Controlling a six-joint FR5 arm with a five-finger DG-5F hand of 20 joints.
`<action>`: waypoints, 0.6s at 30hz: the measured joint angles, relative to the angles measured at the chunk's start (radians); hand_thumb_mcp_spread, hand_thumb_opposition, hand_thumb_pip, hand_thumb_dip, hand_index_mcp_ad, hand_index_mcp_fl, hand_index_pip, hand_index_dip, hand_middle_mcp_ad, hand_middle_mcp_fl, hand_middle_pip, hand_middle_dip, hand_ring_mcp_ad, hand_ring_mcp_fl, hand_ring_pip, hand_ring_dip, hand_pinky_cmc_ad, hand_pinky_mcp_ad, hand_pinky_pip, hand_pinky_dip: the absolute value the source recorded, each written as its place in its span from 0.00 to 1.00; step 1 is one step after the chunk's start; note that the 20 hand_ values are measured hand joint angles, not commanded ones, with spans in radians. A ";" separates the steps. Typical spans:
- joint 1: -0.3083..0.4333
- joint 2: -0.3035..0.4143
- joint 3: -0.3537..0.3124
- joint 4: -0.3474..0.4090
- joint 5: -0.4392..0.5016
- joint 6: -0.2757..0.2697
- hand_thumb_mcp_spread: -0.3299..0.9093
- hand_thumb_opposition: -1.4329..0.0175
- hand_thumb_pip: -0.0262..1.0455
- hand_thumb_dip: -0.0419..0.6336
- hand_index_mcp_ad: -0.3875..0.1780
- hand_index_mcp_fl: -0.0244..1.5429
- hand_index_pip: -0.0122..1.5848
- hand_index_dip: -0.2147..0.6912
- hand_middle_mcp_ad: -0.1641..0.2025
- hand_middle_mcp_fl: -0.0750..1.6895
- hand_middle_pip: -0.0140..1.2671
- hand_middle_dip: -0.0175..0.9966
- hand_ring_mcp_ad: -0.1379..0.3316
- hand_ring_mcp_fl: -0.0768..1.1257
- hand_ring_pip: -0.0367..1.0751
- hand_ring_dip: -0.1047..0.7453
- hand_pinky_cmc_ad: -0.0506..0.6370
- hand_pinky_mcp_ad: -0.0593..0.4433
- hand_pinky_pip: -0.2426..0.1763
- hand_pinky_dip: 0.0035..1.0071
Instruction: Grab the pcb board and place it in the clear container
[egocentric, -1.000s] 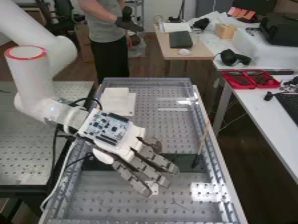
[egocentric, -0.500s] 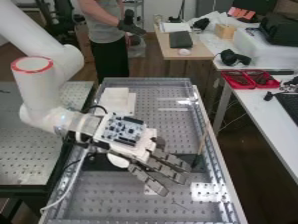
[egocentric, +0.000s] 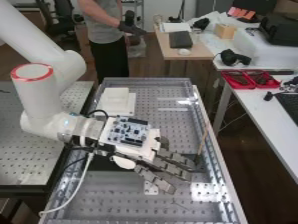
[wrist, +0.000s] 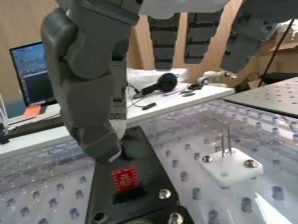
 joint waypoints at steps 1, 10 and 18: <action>-0.001 -0.001 0.001 0.000 -0.005 -0.001 0.80 0.38 0.37 0.50 0.20 0.37 0.59 0.71 0.69 0.06 0.12 0.21 0.58 0.08 0.13 0.18 0.65 0.70 0.40 0.15; -0.008 -0.006 -0.001 0.006 -0.018 -0.003 0.80 0.38 0.37 0.50 0.21 0.37 0.59 0.70 0.65 0.06 0.12 0.21 0.58 0.08 0.13 0.18 0.63 0.69 0.40 0.15; -0.014 0.003 -0.014 0.011 -0.025 -0.004 0.80 0.38 0.37 0.50 0.21 0.37 0.59 0.69 0.65 0.06 0.12 0.21 0.58 0.08 0.13 0.18 0.62 0.69 0.40 0.15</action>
